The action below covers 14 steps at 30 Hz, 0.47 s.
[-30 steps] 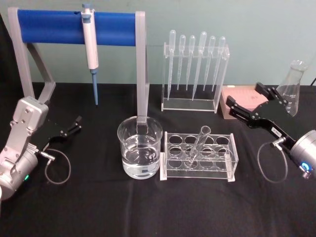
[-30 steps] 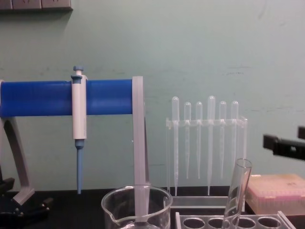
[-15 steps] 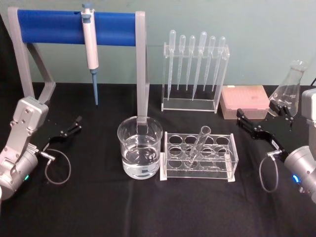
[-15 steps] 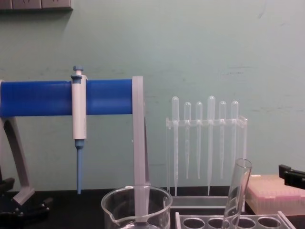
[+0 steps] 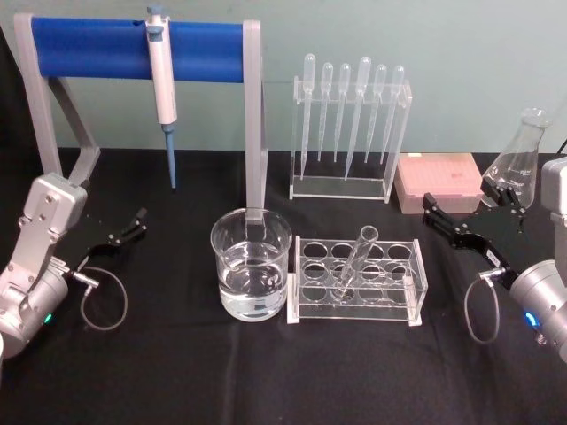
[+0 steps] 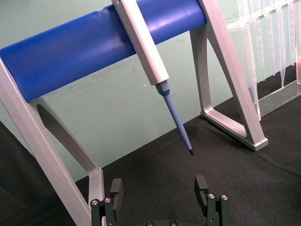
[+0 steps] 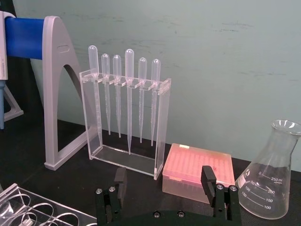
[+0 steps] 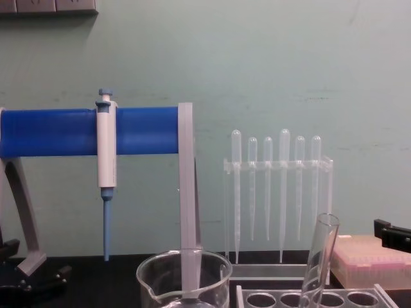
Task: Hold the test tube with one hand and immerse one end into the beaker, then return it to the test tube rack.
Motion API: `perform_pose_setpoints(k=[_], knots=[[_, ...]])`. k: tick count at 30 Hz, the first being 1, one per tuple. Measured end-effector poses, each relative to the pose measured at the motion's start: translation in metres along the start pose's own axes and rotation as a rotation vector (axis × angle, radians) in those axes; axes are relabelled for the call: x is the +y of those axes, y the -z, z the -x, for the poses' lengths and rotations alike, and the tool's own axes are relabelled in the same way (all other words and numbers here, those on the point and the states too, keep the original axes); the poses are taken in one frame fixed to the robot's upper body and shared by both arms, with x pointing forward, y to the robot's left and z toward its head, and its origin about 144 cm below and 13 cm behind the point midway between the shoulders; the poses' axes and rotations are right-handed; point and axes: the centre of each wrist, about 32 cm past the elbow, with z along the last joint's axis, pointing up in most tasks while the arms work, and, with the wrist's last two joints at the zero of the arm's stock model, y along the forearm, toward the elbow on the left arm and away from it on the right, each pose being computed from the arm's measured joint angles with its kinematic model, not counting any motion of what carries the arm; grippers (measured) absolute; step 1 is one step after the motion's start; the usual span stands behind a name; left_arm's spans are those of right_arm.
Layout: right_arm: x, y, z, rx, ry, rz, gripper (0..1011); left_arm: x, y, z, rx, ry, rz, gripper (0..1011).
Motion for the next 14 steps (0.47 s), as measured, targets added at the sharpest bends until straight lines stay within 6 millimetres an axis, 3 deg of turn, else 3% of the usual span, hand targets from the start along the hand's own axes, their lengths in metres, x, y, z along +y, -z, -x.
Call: perform_pose_setpoints(k=[14], knots=[[0.0004,0.0000,-0.0003,0.001,-0.003,0.000,1002,0.0000,0.0000,0.0000,0.000,0.000,0.000,1000]])
